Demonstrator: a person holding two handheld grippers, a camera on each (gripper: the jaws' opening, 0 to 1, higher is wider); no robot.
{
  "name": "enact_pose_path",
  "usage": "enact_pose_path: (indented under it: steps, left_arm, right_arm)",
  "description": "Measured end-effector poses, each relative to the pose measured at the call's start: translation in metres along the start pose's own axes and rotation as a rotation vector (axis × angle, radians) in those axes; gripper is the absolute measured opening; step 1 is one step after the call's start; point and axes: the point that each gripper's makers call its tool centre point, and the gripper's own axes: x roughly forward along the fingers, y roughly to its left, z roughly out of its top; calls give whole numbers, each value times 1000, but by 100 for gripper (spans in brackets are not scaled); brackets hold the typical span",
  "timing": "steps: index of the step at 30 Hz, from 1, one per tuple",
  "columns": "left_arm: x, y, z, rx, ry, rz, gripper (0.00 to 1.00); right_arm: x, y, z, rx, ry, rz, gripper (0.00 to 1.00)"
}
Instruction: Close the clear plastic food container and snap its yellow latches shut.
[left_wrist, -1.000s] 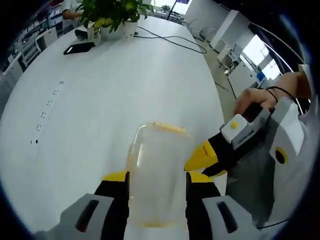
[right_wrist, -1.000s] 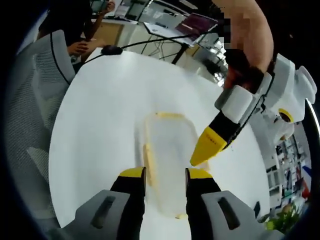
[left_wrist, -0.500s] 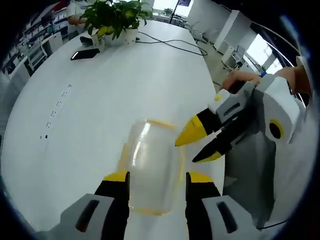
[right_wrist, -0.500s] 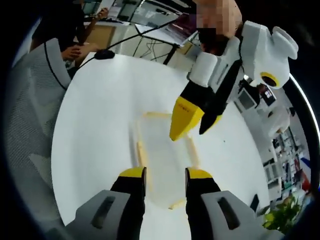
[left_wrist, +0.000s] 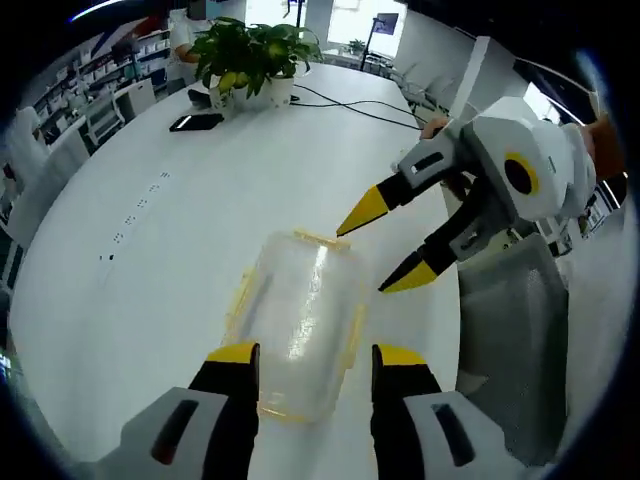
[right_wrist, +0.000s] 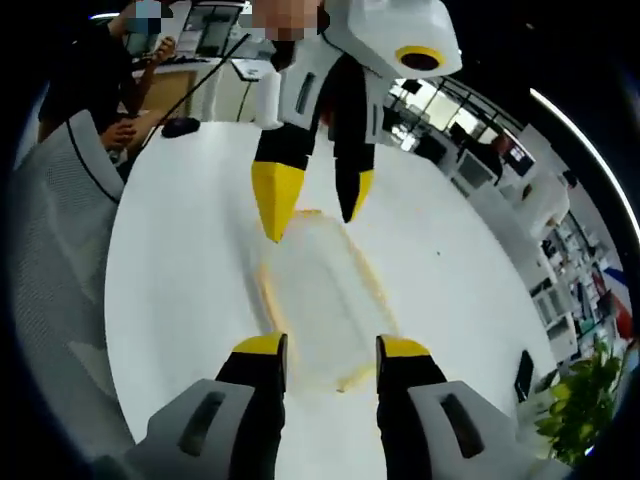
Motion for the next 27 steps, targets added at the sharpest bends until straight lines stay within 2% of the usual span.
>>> enact_pose_path:
  steps: [11, 14, 16, 21, 27]
  left_arm:
    - [0, -9, -16, -79, -148, 116, 39]
    - [0, -12, -20, -118, -198, 139, 39]
    - [-1, -13, -23, -113, -216, 164, 39]
    - [-4, -7, -30, -150, -282, 238, 39]
    - [-7, -5, -44, -193, -327, 305, 38]
  right_arm:
    - [-1, 0, -15, 141, -28, -27, 37]
    - [-2, -2, -20, 151, -24, -46, 37]
    - [-2, -3, -24, 163, -21, -49, 37]
    - [0, -2, -31, 180, -19, -55, 36]
    - [5, 1, -37, 216, -13, -54, 37]
